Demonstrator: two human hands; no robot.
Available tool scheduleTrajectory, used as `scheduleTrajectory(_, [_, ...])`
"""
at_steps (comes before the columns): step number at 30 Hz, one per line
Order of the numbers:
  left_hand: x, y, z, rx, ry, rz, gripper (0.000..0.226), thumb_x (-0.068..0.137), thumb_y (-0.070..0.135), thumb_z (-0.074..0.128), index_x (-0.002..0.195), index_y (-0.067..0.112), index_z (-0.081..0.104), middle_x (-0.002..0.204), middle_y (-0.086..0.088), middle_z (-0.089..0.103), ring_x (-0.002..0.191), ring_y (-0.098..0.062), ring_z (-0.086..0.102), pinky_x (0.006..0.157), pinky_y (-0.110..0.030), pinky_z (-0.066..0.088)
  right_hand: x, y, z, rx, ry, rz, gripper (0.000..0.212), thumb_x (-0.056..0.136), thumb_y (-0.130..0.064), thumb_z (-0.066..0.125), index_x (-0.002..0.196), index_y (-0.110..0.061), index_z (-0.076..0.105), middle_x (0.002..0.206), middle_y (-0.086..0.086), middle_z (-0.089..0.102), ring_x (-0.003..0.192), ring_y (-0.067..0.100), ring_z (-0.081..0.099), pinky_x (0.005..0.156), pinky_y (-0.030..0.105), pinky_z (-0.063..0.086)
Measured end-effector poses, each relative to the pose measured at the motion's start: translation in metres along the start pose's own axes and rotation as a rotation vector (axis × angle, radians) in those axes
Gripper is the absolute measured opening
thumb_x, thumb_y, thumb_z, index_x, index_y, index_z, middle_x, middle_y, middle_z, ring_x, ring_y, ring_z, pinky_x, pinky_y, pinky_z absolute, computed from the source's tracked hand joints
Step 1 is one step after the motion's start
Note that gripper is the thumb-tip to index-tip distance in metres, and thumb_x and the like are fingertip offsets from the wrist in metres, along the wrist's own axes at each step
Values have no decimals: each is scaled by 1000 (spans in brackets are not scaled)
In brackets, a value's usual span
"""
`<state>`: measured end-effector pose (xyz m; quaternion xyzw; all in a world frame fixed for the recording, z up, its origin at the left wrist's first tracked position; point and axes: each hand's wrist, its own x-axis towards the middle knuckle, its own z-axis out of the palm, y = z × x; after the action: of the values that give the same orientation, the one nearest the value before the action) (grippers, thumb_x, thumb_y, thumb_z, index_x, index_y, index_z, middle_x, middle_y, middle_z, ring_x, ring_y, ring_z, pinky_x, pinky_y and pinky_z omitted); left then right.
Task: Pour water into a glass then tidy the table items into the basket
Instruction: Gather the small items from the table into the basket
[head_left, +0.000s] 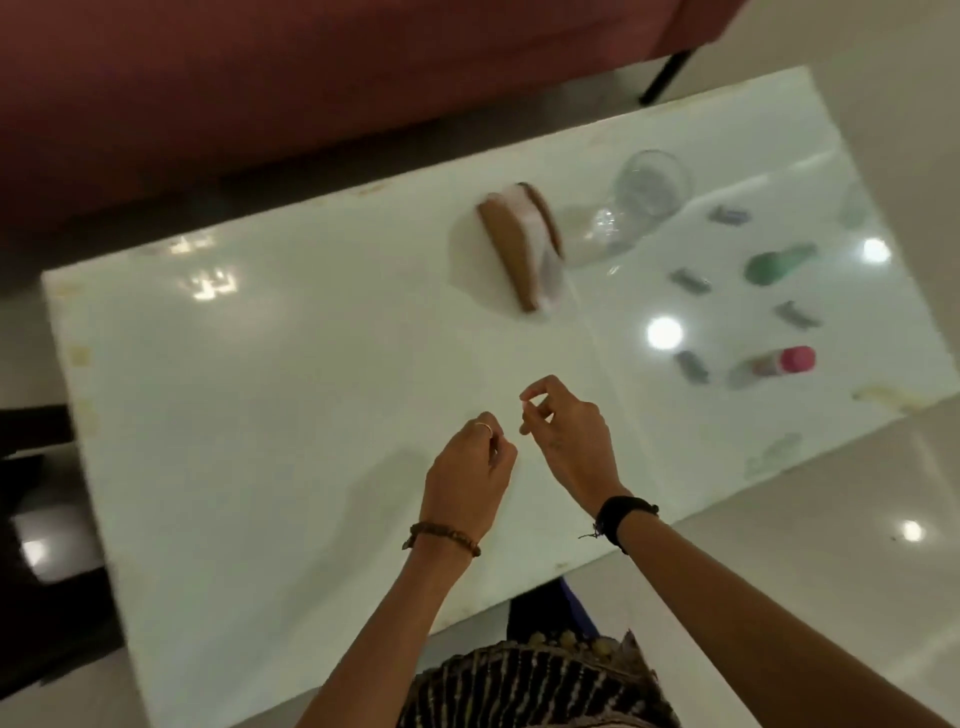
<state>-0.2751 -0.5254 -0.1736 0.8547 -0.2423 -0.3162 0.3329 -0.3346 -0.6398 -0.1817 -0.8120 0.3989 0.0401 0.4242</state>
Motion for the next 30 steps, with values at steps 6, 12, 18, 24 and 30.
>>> scheduleTrajectory(6, [55, 90, 89, 206, -130, 168, 17, 94, 22, 40, 93, 13, 54, 89, -2, 57, 79, -16, 53, 67, -30, 48, 23, 88, -96, -27, 112, 132, 11, 92, -23, 50, 100, -20, 56, 76, -1, 70, 68, 15, 65, 55, 28, 45])
scheduleTrajectory(12, [143, 138, 143, 542, -163, 476, 39, 92, 12, 40, 130, 18, 46, 136, -1, 49, 122, -18, 45, 94, -31, 42, 52, 140, -140, -169, 223, 180, 24, 92, -34, 49, 109, -16, 46, 62, 5, 61, 54, 23, 55, 48, 30, 38])
scheduleTrajectory(18, [213, 150, 183, 727, -159, 446, 61, 93, 7, 40, 146, 26, 15, 158, -4, 10, 142, -23, 18, 113, -38, 25, 73, 167, -135, -351, 144, 164, 24, 92, -33, 47, 106, -14, 46, 61, -3, 46, 53, 20, 43, 47, 29, 26])
scheduleTrajectory(24, [210, 155, 188, 758, -32, 456, 32, 91, 4, 39, 119, 14, 49, 117, -9, 51, 106, -26, 50, 75, -33, 38, 71, 167, -128, -259, 187, 182, 25, 92, -36, 45, 101, -13, 51, 67, 6, 60, 59, 25, 54, 51, 32, 36])
scheduleTrajectory(30, [137, 134, 114, 141, 132, 253, 15, 85, 24, 58, 100, 24, 60, 95, 5, 60, 84, -11, 57, 63, -22, 43, 43, 112, -116, 40, 255, 221, 27, 86, -49, 50, 86, -23, 58, 49, -7, 51, 44, 9, 49, 44, 25, 32])
